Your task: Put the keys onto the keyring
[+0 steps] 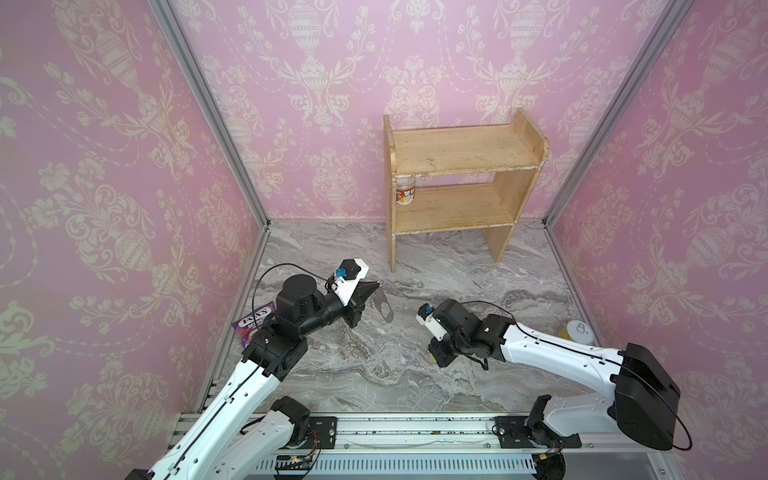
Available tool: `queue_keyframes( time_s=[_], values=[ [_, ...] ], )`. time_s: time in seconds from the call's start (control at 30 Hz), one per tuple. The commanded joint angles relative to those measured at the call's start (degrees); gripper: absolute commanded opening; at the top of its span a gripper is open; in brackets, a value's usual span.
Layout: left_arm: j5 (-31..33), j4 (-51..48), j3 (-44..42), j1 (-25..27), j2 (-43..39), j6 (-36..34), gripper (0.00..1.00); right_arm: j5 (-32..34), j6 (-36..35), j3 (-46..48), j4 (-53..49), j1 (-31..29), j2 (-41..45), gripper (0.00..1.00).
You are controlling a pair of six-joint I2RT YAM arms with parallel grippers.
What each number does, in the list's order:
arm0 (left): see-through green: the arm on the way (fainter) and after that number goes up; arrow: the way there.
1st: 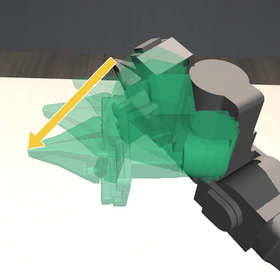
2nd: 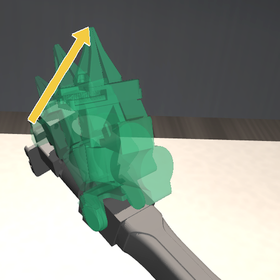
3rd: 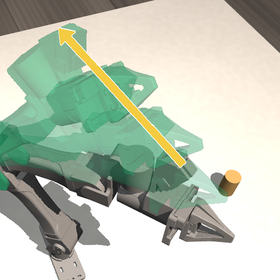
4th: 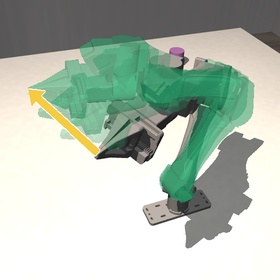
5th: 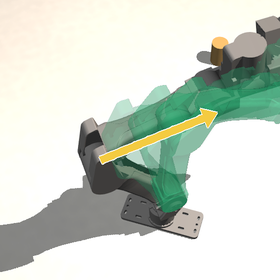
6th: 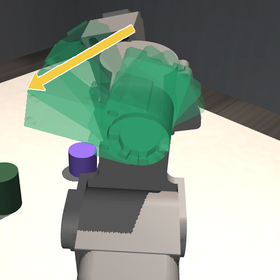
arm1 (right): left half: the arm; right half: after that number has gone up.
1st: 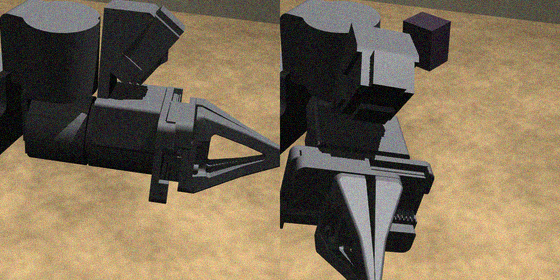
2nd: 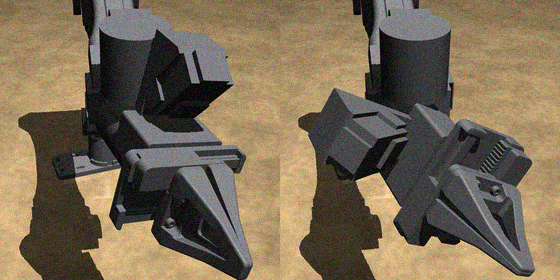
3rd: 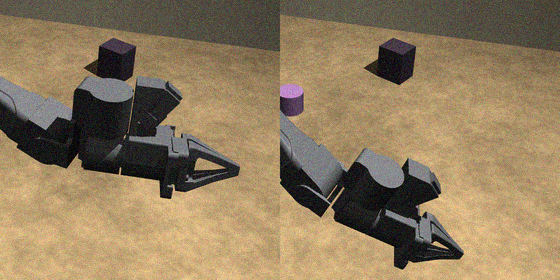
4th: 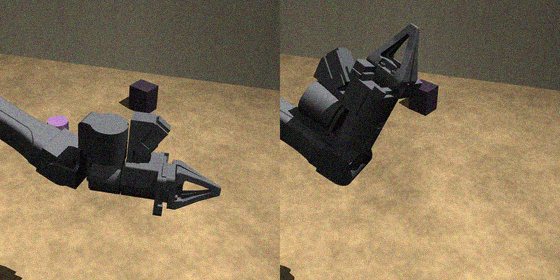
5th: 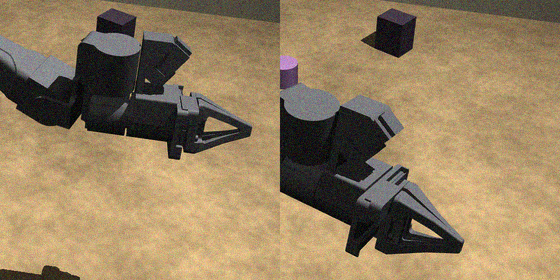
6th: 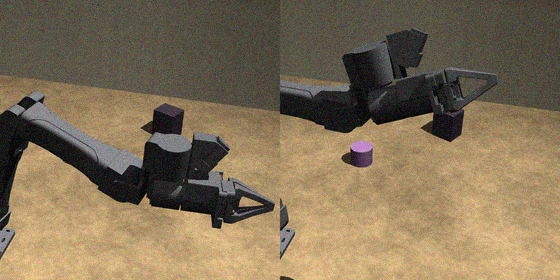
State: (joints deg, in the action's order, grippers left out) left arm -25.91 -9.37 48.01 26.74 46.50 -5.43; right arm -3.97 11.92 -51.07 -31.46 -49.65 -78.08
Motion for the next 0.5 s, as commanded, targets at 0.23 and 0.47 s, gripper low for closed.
queue_keyframes(
  time_s=[0.23,0.47],
  values=[
    [-2.04,0.42,2.18,-0.37,-1.24,-0.58,0.0,2.18,-0.23,-11.0,-26.63,0.96,-5.86,0.0],
    [-1.95,0.19,1.91,-0.37,-1.88,-0.85,0.0,-2.55,-2.78,-14.6,-25.84,0.78,-16.75,0.0]
  ],
)
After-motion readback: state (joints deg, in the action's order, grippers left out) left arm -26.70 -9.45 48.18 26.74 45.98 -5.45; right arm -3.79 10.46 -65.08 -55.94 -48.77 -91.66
